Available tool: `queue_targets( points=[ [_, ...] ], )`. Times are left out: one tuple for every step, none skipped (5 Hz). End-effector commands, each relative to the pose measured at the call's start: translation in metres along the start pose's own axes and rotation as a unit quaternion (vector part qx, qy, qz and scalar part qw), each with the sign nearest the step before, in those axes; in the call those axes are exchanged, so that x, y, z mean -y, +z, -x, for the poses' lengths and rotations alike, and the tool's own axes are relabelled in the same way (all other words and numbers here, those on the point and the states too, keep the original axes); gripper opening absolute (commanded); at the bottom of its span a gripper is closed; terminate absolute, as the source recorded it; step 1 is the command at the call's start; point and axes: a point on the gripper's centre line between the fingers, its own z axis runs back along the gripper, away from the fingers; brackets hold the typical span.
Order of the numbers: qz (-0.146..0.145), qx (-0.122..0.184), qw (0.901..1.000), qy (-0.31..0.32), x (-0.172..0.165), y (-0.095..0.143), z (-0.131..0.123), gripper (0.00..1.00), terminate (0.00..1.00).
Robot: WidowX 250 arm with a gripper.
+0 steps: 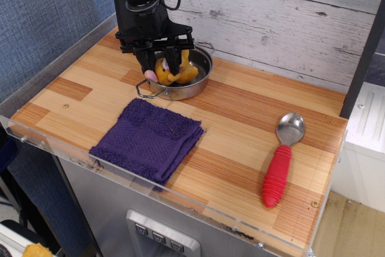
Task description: Put the stuffed animal in the bowl.
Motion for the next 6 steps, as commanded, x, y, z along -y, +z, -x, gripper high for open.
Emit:
queue_targets(
  points=[
    [0.001, 0.013, 0.9999, -0.004, 0.008, 0.014, -0.004, 1.00, 0.00],
    [0.000, 0.012, 0.9999, -0.008, 0.012, 0.016, -0.001, 1.00, 0.00],
    [0.000, 0.012, 0.9999, -0.008, 0.014, 0.018, 0.001, 1.00, 0.00],
    [0.003, 0.023, 0.9997, -0.005, 0.016, 0.032, -0.003, 1.00, 0.00],
    [0.007, 0.044, 0.9990, -0.003, 0.018, 0.055, -0.010, 1.00, 0.00],
    [0.017, 0.079, 0.9967, 0.000, 0.023, 0.084, -0.013, 1.00, 0.00]
  ],
)
